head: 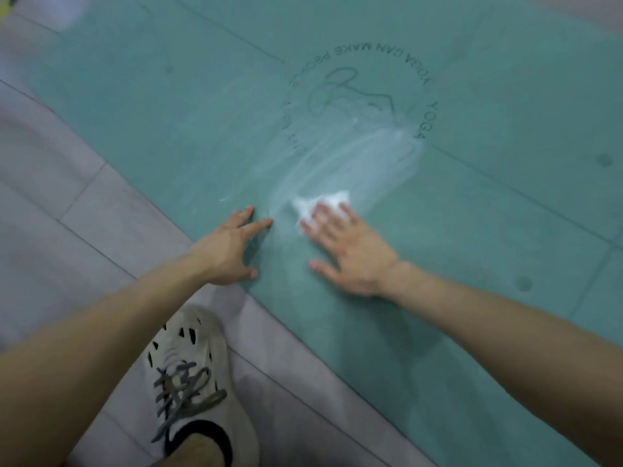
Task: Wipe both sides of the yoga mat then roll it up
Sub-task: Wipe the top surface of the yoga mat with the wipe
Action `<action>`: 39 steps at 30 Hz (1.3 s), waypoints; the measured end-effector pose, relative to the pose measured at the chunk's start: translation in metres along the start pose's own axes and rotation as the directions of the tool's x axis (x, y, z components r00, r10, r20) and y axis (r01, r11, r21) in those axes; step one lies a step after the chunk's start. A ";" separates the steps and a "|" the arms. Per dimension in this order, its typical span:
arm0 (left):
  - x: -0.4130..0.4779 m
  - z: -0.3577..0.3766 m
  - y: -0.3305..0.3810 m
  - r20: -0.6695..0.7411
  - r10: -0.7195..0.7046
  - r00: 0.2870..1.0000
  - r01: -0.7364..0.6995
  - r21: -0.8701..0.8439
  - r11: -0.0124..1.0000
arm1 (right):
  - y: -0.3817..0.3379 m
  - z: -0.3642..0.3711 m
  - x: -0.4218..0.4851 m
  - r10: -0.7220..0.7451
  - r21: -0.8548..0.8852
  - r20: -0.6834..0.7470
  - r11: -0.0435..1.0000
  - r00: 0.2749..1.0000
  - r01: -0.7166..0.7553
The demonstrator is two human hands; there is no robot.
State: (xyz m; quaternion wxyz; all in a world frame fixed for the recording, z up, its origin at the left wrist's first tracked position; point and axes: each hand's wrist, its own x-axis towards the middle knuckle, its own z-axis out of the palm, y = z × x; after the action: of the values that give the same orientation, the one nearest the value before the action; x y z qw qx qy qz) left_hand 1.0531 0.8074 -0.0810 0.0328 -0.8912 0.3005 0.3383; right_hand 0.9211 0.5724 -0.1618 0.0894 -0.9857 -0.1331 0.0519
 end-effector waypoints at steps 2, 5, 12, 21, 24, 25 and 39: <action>0.001 -0.005 -0.008 -0.017 0.025 1.000 -0.025 -0.019 0.999 | -0.018 0.002 -0.010 -0.297 0.001 0.070 0.955 0.952 0.297; 0.003 -0.010 -0.028 -0.131 0.038 0.991 -0.046 -0.055 0.997 | 0.028 -0.011 0.023 -0.246 -0.023 0.068 0.968 0.967 0.248; 0.008 -0.013 -0.093 -0.304 -0.275 0.912 0.219 -0.204 0.954 | 0.029 -0.022 0.092 0.182 0.010 -0.013 0.983 0.983 -0.182; 0.015 -0.013 -0.140 -0.251 -0.158 0.955 0.116 -0.174 0.978 | 0.053 -0.037 0.158 0.118 0.000 0.013 0.993 0.993 -0.118; 0.014 -0.017 -0.149 -0.256 -0.130 0.958 0.081 -0.191 0.978 | 0.025 -0.031 0.168 0.332 0.066 -0.018 0.942 0.943 -0.330; 0.014 -0.017 -0.153 -0.270 -0.152 0.951 0.094 -0.214 0.972 | -0.006 -0.023 0.161 0.215 0.055 -0.023 0.975 0.976 -0.214; 0.023 -0.040 -0.195 -0.227 -0.249 0.942 0.184 -0.273 0.944 | -0.066 -0.013 0.186 -0.123 0.057 0.047 0.991 0.991 0.121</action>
State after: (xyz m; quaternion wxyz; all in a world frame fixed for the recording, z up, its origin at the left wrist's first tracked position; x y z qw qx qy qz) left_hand 1.1988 0.9444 -0.0922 -0.0809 -0.9524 0.1569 0.2486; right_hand 1.0849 0.6835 -0.1507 0.1156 -0.9713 -0.1938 0.0747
